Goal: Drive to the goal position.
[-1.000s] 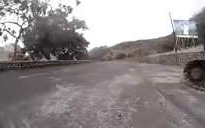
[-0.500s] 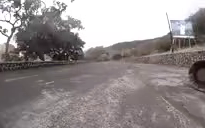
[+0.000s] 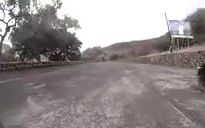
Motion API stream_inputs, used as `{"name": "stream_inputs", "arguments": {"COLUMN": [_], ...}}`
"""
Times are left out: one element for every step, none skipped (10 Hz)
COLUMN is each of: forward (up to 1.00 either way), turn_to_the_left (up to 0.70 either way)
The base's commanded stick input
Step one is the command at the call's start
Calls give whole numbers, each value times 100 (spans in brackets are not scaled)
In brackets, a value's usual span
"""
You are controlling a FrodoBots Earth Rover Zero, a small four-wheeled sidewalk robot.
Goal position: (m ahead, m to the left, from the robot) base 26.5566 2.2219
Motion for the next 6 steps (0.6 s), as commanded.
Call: {"name": "stream_inputs", "arguments": {"forward": [70,70,70,70,70,70], "turn_to_the_left": [0,0,0,0,0,0]}}
